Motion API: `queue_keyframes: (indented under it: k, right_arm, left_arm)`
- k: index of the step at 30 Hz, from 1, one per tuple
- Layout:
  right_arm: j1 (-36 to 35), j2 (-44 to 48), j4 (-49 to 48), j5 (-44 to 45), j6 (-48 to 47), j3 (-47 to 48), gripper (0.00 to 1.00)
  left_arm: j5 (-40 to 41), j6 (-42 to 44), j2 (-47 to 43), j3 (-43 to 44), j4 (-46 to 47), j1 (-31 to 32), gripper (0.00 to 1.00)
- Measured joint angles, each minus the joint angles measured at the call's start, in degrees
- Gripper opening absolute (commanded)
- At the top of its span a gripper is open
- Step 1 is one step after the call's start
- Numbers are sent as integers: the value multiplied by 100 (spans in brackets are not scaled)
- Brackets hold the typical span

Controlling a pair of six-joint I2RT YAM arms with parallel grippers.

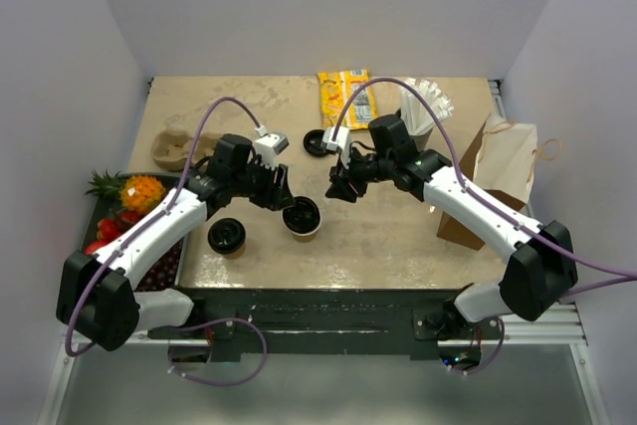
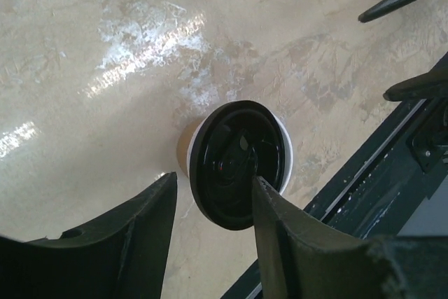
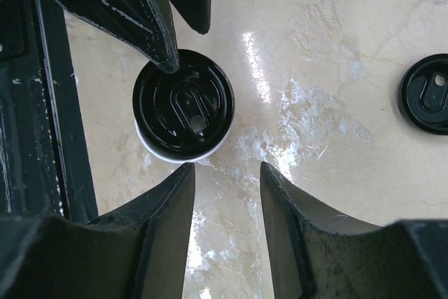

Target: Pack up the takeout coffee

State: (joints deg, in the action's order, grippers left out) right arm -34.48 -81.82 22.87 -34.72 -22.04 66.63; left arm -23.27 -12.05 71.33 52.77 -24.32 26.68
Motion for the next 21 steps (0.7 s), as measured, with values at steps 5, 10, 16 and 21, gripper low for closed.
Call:
queue_keyframes:
  k: [5,10,16,21]
  right_arm:
    - [0,0,-2,72,61,0,46]
    - [0,0,-4,76,76,0,46]
    - [2,15,-17,81,96,-2,47]
    - [2,70,-28,85,105,-48,47]
  left_arm:
    - [-129,-96,236,-61,13,-109,45]
    - [-216,-140,466,-94,7,-278,37]
    - [-363,-195,581,-94,31,-369,25]
    - [-568,-197,592,-94,87,-376,17]
